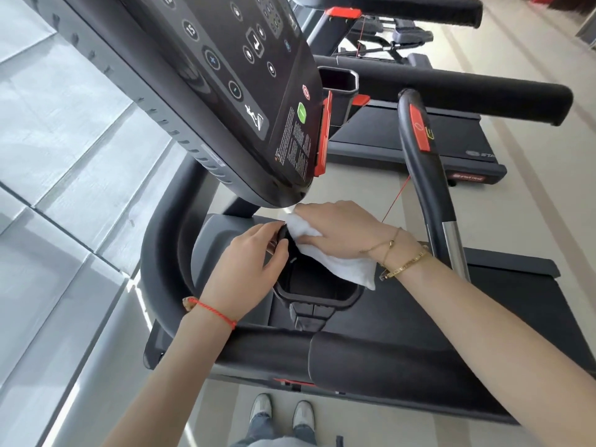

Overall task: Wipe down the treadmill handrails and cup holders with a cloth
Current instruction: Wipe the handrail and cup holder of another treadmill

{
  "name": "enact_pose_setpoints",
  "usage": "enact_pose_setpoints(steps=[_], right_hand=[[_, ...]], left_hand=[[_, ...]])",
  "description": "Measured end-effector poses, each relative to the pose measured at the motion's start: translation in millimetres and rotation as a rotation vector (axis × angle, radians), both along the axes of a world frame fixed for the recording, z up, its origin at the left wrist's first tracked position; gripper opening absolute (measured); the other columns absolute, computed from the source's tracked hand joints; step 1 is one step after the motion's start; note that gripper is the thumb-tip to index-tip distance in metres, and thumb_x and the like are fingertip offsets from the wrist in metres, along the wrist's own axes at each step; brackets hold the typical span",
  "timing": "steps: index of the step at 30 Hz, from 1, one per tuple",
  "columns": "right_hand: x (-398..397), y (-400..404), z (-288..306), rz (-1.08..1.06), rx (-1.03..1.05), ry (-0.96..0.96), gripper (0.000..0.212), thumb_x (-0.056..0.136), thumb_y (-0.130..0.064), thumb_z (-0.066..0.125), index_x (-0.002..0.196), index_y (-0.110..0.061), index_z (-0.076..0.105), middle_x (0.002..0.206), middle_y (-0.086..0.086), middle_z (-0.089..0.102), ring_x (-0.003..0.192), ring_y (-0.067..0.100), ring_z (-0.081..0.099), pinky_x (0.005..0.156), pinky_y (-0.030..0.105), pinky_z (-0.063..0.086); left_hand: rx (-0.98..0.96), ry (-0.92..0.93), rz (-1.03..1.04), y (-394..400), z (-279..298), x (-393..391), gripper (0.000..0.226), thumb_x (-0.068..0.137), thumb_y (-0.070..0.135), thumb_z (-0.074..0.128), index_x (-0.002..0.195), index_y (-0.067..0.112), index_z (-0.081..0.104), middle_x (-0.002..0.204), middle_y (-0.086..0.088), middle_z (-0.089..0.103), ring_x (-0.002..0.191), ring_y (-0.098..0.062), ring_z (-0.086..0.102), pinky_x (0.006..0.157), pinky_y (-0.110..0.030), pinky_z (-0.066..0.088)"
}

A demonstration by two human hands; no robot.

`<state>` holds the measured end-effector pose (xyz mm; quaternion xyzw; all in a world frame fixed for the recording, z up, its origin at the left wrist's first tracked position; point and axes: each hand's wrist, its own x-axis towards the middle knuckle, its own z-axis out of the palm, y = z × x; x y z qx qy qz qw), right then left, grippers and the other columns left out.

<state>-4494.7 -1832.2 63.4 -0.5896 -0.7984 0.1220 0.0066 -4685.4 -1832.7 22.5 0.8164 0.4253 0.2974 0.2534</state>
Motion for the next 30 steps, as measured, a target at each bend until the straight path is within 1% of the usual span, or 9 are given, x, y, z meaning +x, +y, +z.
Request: enact_pose_setpoints(steps=[3,7,10,12,16,22,23,26,30], right_hand=[[18,-15,-5,-0.083,-0.019,0.017,0.025,0.098,-0.047,0.046,0.099,-0.022,0.042,0.087,-0.011,0.052,0.078,0.022,0.053,0.065,0.034,0.032],[42,-37,-10,-0.229,-0.122,0.238,0.035,0.097,-0.053,0.043,0.098,-0.019,0.044,0.08,-0.01,0.051,0.074,0.015,0.052,0.06,0.03,0.033],[28,-21,-7,-0.117,-0.09,0.074,0.027,0.099,-0.048,0.043,0.095,-0.022,0.038,0.084,-0.007,0.05,0.079,0.022,0.049,0.066,0.034,0.032],[14,-7,-4,-0.049,-0.045,-0.056,0.027,0.099,-0.046,0.044,0.095,-0.021,0.036,0.092,0.001,0.057,0.08,0.026,0.051,0.068,0.035,0.035],[7,-5,-9,-0.02,0.073,-0.119,0.029,0.099,-0.044,0.044,0.109,-0.017,0.045,0.107,0.003,0.063,0.088,0.03,0.06,0.07,0.036,0.041],[36,-43,-20,-0.231,-0.024,0.249,0.036,0.098,-0.048,0.044,0.117,-0.018,0.044,0.105,-0.002,0.054,0.089,0.023,0.053,0.071,0.035,0.036],[37,-44,-20,-0.236,-0.033,0.258,0.036,0.098,-0.048,0.044,0.119,-0.018,0.044,0.105,-0.003,0.052,0.089,0.022,0.053,0.071,0.035,0.036],[27,-28,-14,-0.135,-0.004,0.092,0.036,0.1,-0.045,0.043,0.123,-0.018,0.043,0.11,-0.003,0.053,0.09,0.023,0.053,0.072,0.034,0.034],[11,-7,-4,0.009,0.04,-0.041,0.027,0.101,-0.042,0.043,0.114,-0.019,0.046,0.11,-0.002,0.059,0.091,0.026,0.058,0.072,0.035,0.039]], left_hand=[[-0.013,-0.01,-0.015,1,0,-1,0.028,0.096,0.023,0.055,0.123,0.02,0.063,0.097,0.014,0.061,0.086,-0.002,0.059,0.078,-0.017,0.048],[-0.022,0.007,-0.009,0,1,0,0.027,0.097,0.025,0.053,0.121,0.021,0.063,0.097,0.012,0.063,0.085,-0.002,0.06,0.079,-0.019,0.049],[-0.028,0.009,-0.006,-1,1,0,0.028,0.097,0.025,0.052,0.122,0.021,0.063,0.099,0.01,0.065,0.085,-0.001,0.059,0.08,-0.021,0.049],[-0.036,0.018,0.0,-1,2,0,0.029,0.096,0.026,0.052,0.123,0.021,0.062,0.1,0.008,0.065,0.085,-0.002,0.06,0.081,-0.025,0.051],[-0.041,0.018,0.001,-1,1,-1,0.029,0.096,0.026,0.053,0.123,0.02,0.062,0.1,0.006,0.066,0.086,-0.007,0.062,0.081,-0.033,0.053],[-0.029,0.041,0.015,-2,2,-1,0.03,0.097,0.029,0.052,0.125,0.023,0.061,0.103,0.008,0.066,0.089,-0.006,0.062,0.082,-0.036,0.053],[-0.031,0.041,0.017,-2,2,-1,0.031,0.097,0.029,0.052,0.125,0.023,0.061,0.104,0.008,0.066,0.09,-0.007,0.062,0.082,-0.036,0.053],[-0.028,0.045,0.022,-2,3,0,0.032,0.097,0.028,0.052,0.127,0.022,0.061,0.105,0.007,0.066,0.09,-0.007,0.062,0.083,-0.036,0.053],[-0.027,0.043,0.026,-2,4,0,0.031,0.097,0.029,0.053,0.126,0.024,0.061,0.103,0.008,0.065,0.088,-0.006,0.061,0.081,-0.036,0.053]])
